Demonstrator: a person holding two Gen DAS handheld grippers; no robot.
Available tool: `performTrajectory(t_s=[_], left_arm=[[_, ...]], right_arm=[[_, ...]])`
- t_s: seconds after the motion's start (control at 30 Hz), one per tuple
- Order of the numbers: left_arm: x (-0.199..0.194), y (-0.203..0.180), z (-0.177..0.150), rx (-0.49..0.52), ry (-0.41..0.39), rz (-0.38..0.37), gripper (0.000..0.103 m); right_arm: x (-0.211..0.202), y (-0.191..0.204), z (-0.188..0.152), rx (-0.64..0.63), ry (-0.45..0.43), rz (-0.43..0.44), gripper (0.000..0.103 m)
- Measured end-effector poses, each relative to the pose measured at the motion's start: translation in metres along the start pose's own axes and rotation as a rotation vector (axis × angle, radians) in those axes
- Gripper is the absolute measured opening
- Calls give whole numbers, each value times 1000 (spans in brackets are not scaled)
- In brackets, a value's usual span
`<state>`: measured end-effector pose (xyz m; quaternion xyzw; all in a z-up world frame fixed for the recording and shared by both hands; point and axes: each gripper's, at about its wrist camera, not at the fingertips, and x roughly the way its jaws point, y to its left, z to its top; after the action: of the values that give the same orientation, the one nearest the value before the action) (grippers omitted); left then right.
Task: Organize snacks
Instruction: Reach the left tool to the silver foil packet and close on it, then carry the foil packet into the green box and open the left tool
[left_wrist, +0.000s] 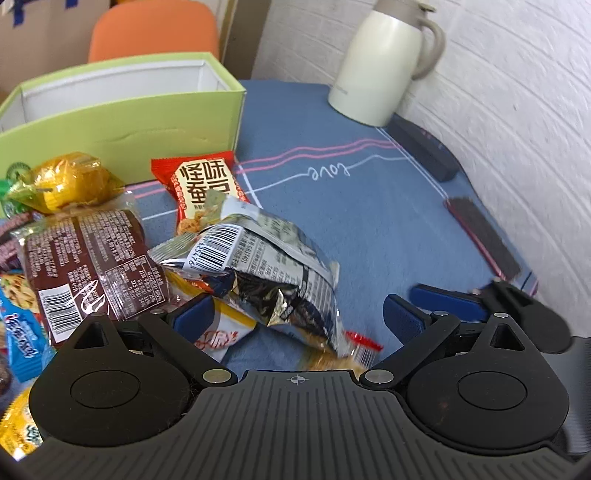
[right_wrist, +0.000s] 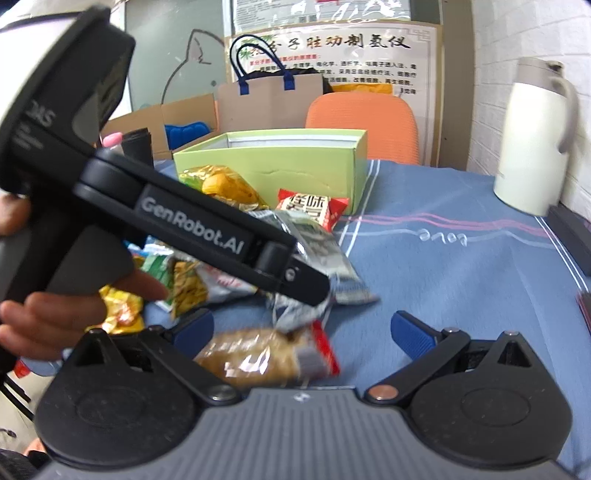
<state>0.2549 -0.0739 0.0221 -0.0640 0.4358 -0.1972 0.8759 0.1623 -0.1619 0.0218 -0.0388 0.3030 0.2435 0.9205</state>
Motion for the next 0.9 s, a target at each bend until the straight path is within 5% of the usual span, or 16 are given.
performTrajectory(t_s=[0.2, 0.57, 0.7, 0.9], left_arm=[[8, 8, 13, -88, 13, -13, 87], [16, 9, 16, -70, 5, 6, 87], [13, 11, 14, -65, 3, 8, 79], [7, 26, 12, -94, -15, -31, 63]], right_arm=[[42, -10, 16, -11, 70, 49, 102], [61, -4, 17, -58, 81, 30, 102], [68, -6, 16, -57, 114, -3, 102], [64, -14, 24, -25, 96, 67, 100]])
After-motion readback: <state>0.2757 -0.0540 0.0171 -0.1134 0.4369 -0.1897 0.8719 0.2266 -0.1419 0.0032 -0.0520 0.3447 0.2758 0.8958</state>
